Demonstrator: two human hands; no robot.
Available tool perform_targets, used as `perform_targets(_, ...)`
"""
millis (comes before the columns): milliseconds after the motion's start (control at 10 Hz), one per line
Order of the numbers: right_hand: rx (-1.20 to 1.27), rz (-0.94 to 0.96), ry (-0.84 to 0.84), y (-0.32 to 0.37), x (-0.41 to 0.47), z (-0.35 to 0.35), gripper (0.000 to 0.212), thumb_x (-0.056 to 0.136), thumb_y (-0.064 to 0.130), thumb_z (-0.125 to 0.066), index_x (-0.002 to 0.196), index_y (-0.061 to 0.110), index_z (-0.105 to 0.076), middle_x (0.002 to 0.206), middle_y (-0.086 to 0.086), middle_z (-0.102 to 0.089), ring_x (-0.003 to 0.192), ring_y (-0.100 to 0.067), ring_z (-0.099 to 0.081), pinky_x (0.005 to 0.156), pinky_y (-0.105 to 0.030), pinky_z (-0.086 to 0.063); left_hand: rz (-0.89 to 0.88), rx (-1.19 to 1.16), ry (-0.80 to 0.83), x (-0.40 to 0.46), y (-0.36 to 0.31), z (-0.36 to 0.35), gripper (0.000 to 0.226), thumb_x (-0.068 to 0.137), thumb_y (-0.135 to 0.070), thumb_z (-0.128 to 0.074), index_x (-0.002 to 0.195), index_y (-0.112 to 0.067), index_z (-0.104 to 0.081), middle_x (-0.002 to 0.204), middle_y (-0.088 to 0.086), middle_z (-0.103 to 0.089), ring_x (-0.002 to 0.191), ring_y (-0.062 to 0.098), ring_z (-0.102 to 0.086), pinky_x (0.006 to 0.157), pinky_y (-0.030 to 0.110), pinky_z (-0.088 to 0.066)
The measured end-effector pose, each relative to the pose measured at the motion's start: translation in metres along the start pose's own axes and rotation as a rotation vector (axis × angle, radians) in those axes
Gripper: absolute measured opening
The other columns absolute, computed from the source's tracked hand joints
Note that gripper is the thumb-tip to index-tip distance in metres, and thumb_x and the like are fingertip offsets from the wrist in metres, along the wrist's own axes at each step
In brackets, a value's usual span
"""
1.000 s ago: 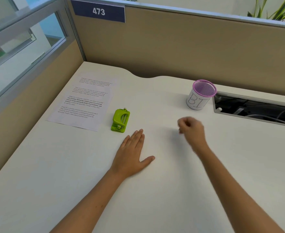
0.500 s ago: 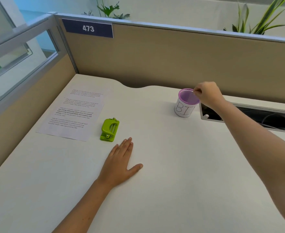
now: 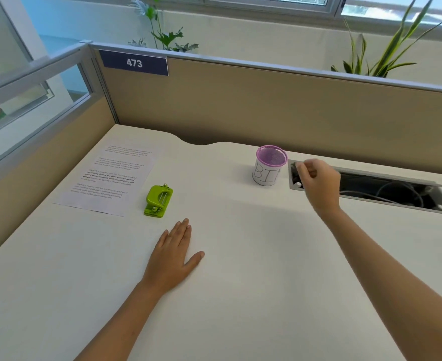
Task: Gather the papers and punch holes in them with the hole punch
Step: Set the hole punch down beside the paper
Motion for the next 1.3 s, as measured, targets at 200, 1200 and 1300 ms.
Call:
perform_targets(200, -0.154, -0.090, 0.246, -0.053, -0.118, 0.013, 0.015, 0.090, 0.012, -0.061, 0.100, 0.004, -0.068, 0.104, -0.012, -0.070, 0.094, -0.029, -0.064, 0.083, -0.034, -0.045, 0.003, 0.012, 0.005, -0.024, -0.025, -0.001, 0.094, 0.083, -0.067, 0.010, 0.149, -0.010, -0.026, 0.159, 0.005, -0.015, 0.147, 0.022, -0.016, 0.117, 0.038, -0.010)
perform_targets(1200, -0.513, -0.243, 0.625, -0.078, -0.271, 0.048, 0.069, 0.098, 0.051, -0.018, 0.151, 0.012, 0.004, 0.161, 0.000, 0.008, 0.148, -0.017, 0.010, 0.120, -0.038, 0.002, -0.023, -0.004, 0.069, -0.062, -0.062, -0.016, 0.066, 0.099, -0.047, -0.024, 0.151, -0.010, -0.006, 0.161, 0.004, 0.000, 0.148, 0.017, 0.003, 0.118, 0.040, 0.005)
perform_targets(1300, -0.488, -0.210, 0.542, -0.071, -0.262, 0.052, 0.071, 0.098, 0.050, -0.022, 0.150, 0.012, 0.007, 0.160, 0.000, 0.011, 0.147, -0.017, 0.012, 0.120, -0.039, 0.000, -0.031, 0.002, 0.047, -0.056, -0.061, -0.009, 0.067, 0.099, -0.049, -0.019, 0.151, -0.010, -0.001, 0.160, 0.004, 0.008, 0.148, 0.018, 0.007, 0.118, 0.039, 0.007)
Point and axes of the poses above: each hand's wrist, its own x-axis towards the middle knuckle, its own z-axis out of the back of the hand, y = z × x, the point moved 5 cm from there along x, towards the middle knuckle
